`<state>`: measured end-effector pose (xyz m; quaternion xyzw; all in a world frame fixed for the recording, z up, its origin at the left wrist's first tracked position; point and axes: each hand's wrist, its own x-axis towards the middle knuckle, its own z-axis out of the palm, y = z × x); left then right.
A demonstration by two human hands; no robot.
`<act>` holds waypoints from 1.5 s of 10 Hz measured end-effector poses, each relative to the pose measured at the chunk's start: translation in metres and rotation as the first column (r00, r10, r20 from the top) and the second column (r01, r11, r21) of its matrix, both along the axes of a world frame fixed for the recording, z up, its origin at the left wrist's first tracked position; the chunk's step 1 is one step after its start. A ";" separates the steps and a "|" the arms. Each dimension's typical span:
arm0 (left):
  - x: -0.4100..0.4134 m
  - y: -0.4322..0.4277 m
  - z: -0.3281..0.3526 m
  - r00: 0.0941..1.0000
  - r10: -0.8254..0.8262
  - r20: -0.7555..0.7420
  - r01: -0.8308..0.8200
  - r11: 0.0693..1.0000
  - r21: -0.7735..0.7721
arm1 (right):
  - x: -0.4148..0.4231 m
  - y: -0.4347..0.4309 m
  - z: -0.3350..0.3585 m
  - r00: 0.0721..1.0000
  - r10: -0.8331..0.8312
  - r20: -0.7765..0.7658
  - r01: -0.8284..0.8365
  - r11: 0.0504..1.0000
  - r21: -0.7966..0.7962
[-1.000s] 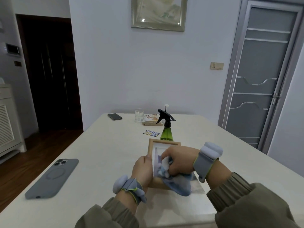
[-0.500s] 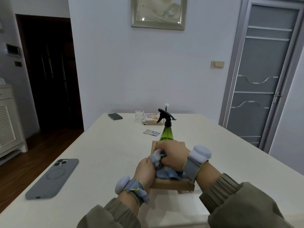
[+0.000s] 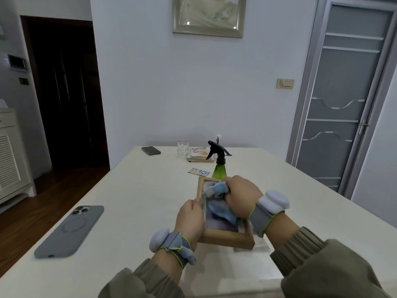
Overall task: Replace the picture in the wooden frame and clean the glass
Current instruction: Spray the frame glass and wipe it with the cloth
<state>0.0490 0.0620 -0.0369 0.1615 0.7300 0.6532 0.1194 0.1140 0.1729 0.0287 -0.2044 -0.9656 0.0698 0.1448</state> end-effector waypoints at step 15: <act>-0.007 0.000 -0.008 0.997 -0.078 -0.001 0.077 0.991 -0.111 | -0.015 -0.021 -0.003 0.985 0.171 0.031 -0.171 0.985 -0.002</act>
